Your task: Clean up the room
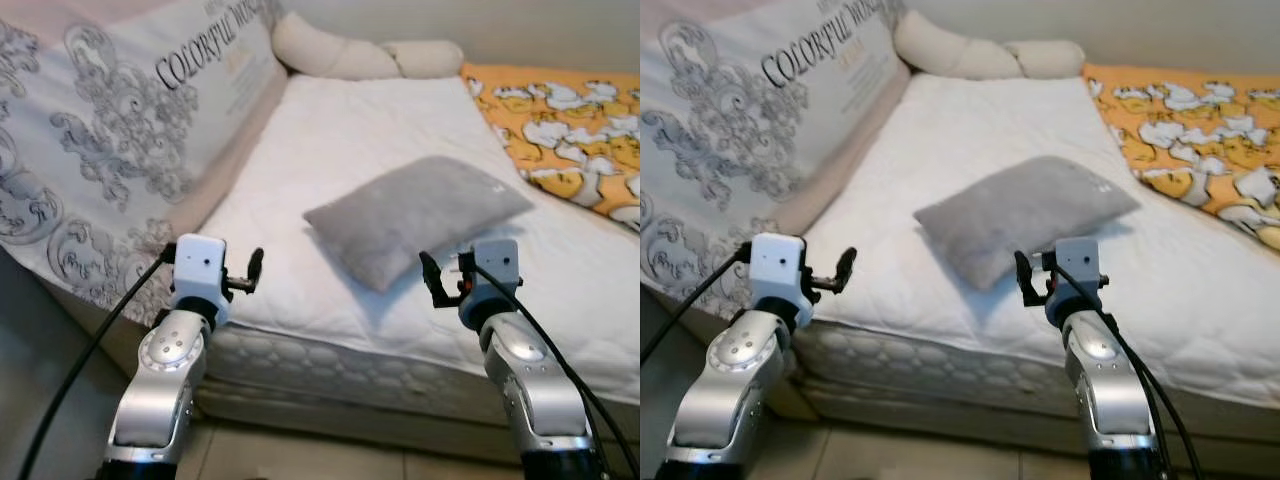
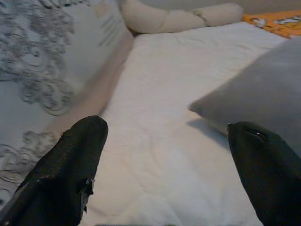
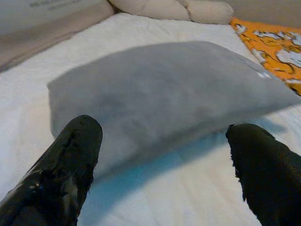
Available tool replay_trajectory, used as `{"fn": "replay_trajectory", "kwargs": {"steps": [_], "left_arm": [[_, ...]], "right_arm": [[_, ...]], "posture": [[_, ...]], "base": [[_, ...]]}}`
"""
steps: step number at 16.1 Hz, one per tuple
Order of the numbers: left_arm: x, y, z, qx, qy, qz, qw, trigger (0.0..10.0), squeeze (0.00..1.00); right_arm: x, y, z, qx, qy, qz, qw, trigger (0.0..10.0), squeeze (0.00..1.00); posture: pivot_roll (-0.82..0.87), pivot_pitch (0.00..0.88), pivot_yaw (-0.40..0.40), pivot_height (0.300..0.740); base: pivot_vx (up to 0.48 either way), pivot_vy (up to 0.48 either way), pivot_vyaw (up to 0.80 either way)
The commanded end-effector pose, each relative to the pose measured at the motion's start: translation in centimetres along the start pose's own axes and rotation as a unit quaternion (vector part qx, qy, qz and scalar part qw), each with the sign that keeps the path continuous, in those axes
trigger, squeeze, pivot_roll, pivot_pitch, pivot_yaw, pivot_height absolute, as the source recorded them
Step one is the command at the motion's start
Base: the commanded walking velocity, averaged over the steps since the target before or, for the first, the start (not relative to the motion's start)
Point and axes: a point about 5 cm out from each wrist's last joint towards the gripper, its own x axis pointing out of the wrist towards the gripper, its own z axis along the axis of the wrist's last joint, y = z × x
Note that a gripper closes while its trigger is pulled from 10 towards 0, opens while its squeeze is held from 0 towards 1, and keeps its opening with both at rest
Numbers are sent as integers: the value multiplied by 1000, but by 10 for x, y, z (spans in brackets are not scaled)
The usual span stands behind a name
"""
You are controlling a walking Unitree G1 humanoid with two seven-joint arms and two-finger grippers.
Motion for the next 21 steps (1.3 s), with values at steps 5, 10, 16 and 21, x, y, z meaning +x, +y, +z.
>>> {"fn": "replay_trajectory", "kwargs": {"steps": [5, 10, 16, 21], "left_arm": [[-1, 8, -3, 2, 6, 9, 1000, 10000, 39], [0, 8, -2, 2, 5, 7, 1000, 10000, 35], [1, 7, -1, 6, 4, 4, 1000, 10000, 35], [1, 5, -1, 5, 5, 4, 1000, 10000, 31]], "right_arm": [[4, 7, 3, 7, 0, 5, 1000, 10000, 0], [5, 8, 3, 6, 1, 3, 1000, 10000, 0], [6, 8, 3, 4, -1, 5, 1000, 10000, 0], [5, 8, 3, 2, 1, 9, 1000, 10000, 0]], "posture": [[6, 0, 20, 740], [6, 0, 20, 740], [7, 0, 21, 740], [7, 0, 20, 740]], "base": [[364, 0, 0], [362, 0, -524], [361, 0, 0], [362, 0, 0]]}}
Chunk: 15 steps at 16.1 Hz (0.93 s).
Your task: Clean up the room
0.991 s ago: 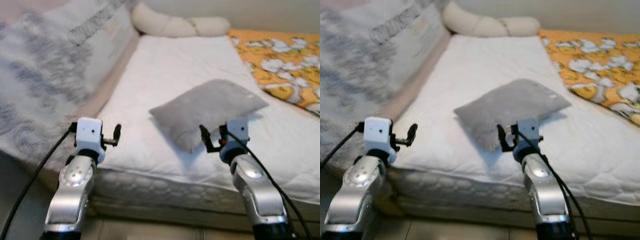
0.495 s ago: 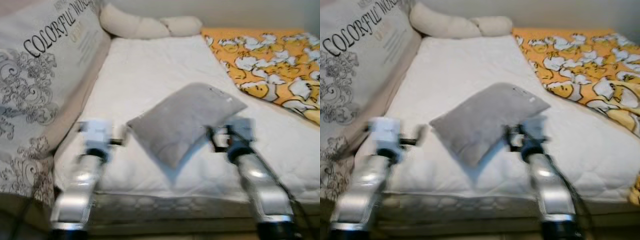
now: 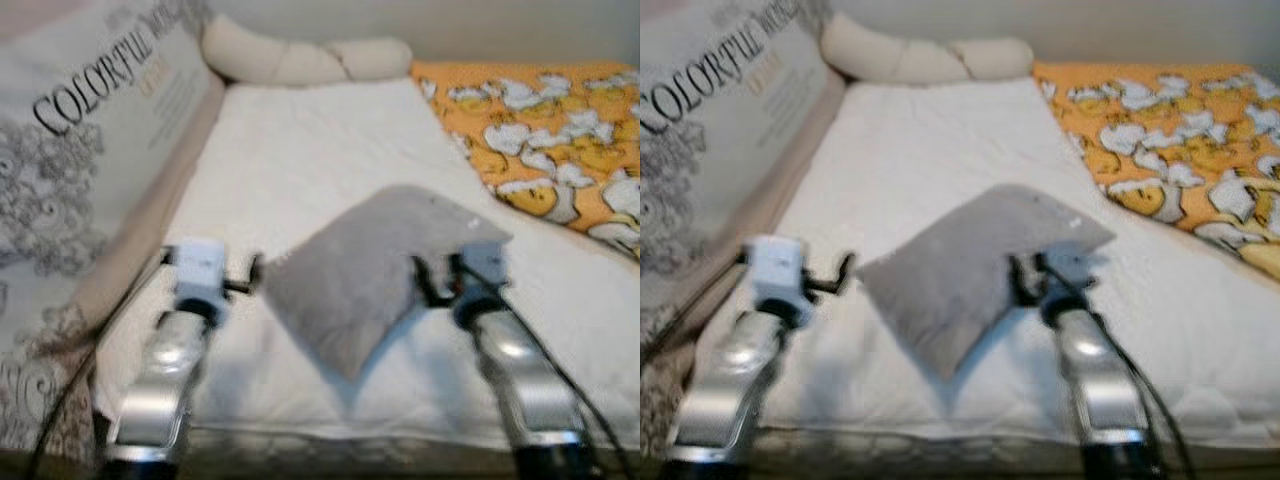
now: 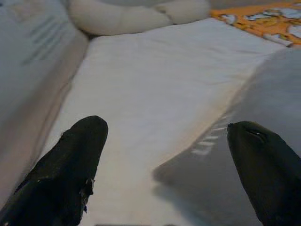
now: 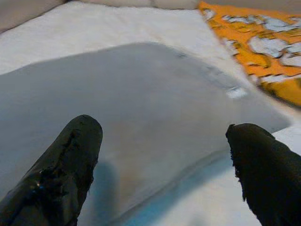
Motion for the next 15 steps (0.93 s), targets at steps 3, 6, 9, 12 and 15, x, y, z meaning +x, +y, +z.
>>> {"fn": "replay_trajectory", "kwargs": {"steps": [3, 6, 9, 12, 15], "left_arm": [[-1, 10, 4, 8, -5, 17, 1000, 10000, 27], [-4, 9, 4, 26, -4, -1, 1000, 10000, 0], [-13, 2, 3, 61, -1, -49, 997, 10000, 4], [-16, -5, -2, 80, 11, -107, 991, 10000, 4], [-16, -7, -4, 93, 27, -164, 982, 10000, 8]], "right_arm": [[2, 12, 9, 2, -16, 25, 1000, 10000, 0], [-1, 9, 10, 30, -13, 27, 999, 10000, 0], [-6, -9, 8, 69, -4, -27, 997, 10000, 1000], [-12, -27, -8, 114, 42, -87, 989, 10000, 1000], [-16, -28, -29, 200, 105, -92, 970, 10000, 1000]], "posture": [[7, 0, 20, 740], [8, 0, 22, 740], [13, 0, 13, 740], [9, 0, 15, 740], [-13, 0, 38, 740]], "base": [[350, 0, 0], [84, 0, 0], [0, 0, 0], [0, 0, 0], [0, 0, 0]]}}
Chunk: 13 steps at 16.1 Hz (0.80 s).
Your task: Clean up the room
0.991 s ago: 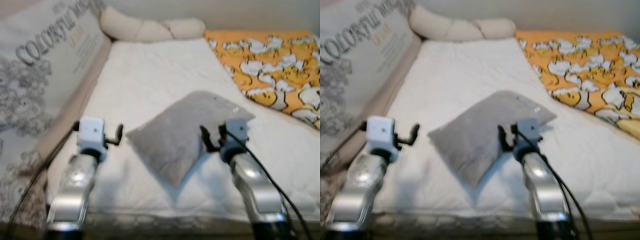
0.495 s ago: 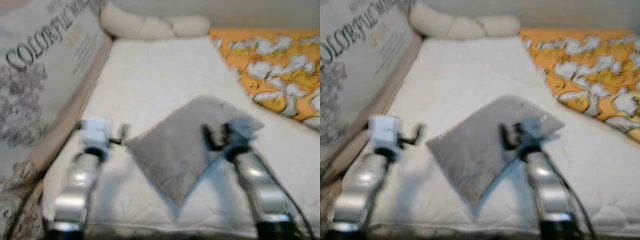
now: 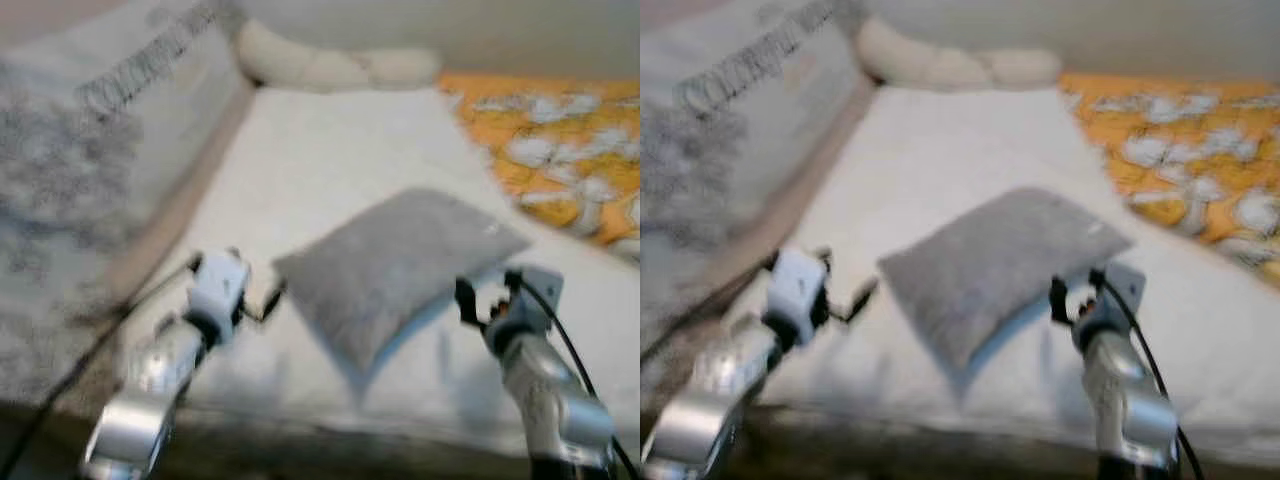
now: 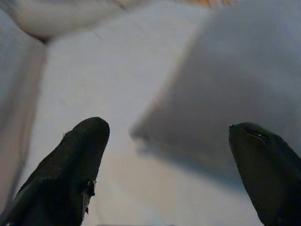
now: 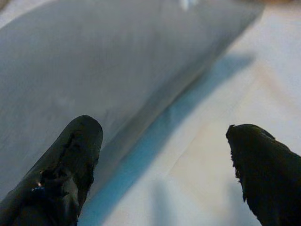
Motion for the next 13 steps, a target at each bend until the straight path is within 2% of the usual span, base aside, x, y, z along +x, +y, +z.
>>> {"fn": "replay_trajectory", "kwargs": {"steps": [1, 3, 5, 6, 8, 13], "left_arm": [[3, 5, 8, 13, -9, -12, 1000, 10000, 4], [7, 13, 14, 4, -17, 4, 1000, 10000, 4], [7, 12, 14, -10, -22, 9, 1000, 10000, 8], [7, 7, 12, -10, -19, -3, 1000, 10000, 12], [7, 2, 12, -9, -18, -17, 1000, 10000, 8], [8, 5, 12, -4, -17, -18, 1000, 10000, 12]], "right_arm": [[2, 2, -7, 39, 24, 4, 999, 10000, 1000], [4, 1, -5, 63, 20, 6, 998, 10000, 1000], [5, 3, -2, 71, 11, 17, 997, 10000, 1000], [9, 3, 1, 94, 5, 21, 995, 10000, 1000], [22, 5, 9, 151, -9, 31, 988, 10000, 1000], [51, 8, 13, 221, -4, 54, 974, 10000, 1000]], "posture": [[-18, 0, 45, 740], [-20, 0, 55, 740], [-19, 0, 55, 740], [-14, 0, 51, 740], [-7, 0, 46, 740], [1, 0, 45, 740]], "base": [[0, 0, 0], [0, 0, 0], [0, 0, 0], [0, 0, 0], [0, 0, 0], [0, 0, 0]]}}
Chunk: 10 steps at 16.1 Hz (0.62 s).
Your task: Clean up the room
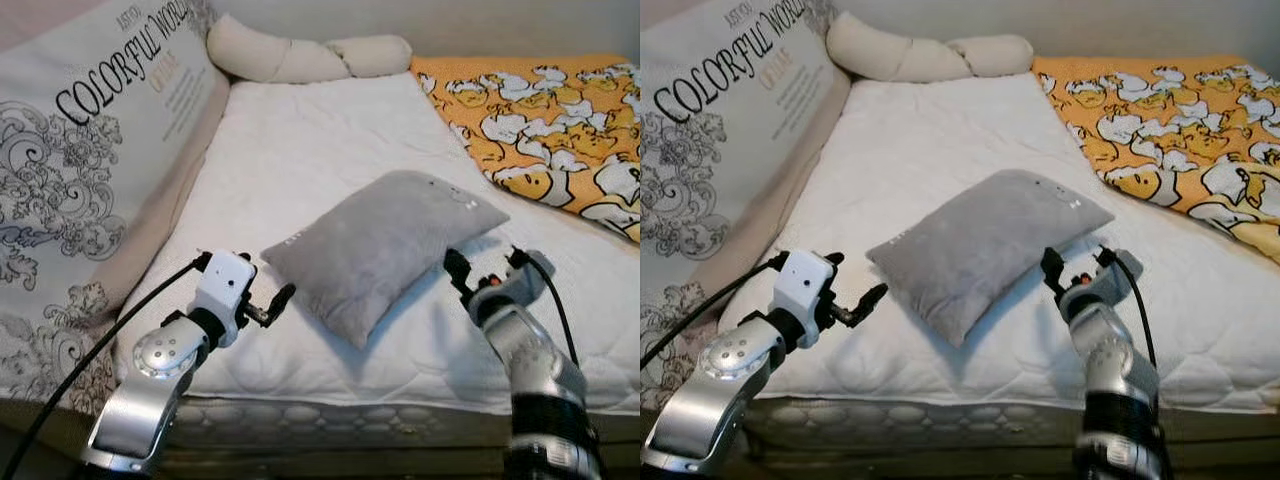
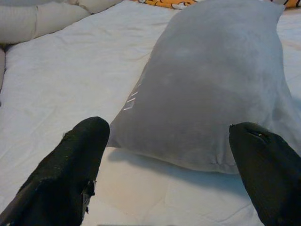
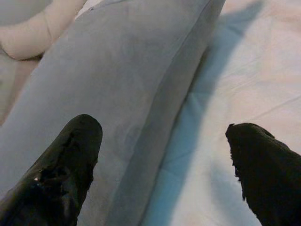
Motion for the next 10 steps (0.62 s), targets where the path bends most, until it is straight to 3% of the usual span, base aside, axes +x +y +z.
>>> {"fn": "replay_trajectory", "kwargs": {"steps": [1, 2, 4, 8, 9, 10], "left_arm": [[1, 2, 2, 3, -1, 1, 1000, 10000, 12], [3, 1, 4, 8, -2, -7, 1000, 10000, 16], [3, 1, 5, 12, -2, -11, 1000, 10000, 12], [0, 3, 7, 27, 3, -22, 999, 10000, 16], [-1, 3, 7, 30, 5, -24, 999, 10000, 12], [-2, 3, 7, 30, 5, -24, 999, 10000, 16]], "right_arm": [[4, 0, 2, 18, -4, 7, 1000, 10000, 1000], [19, 3, -2, 71, 8, 11, 997, 10000, 1000], [24, 8, -3, 99, 12, 19, 995, 10000, 1000], [37, 33, -12, 223, 39, 52, 973, 10000, 1000], [39, 45, -21, 237, 62, 71, 967, 10000, 318], [39, 48, -24, 237, 71, 79, 966, 10000, 0]], "posture": [[3, 0, 45, 740], [17, 0, 50, 740], [21, 0, 52, 740], [50, 0, 58, 740], [58, 0, 54, 740], [60, 0, 52, 740]], "base": [[0, 0, 0], [0, 0, 0], [0, 0, 0], [0, 0, 0], [0, 0, 0], [0, 0, 0]]}}
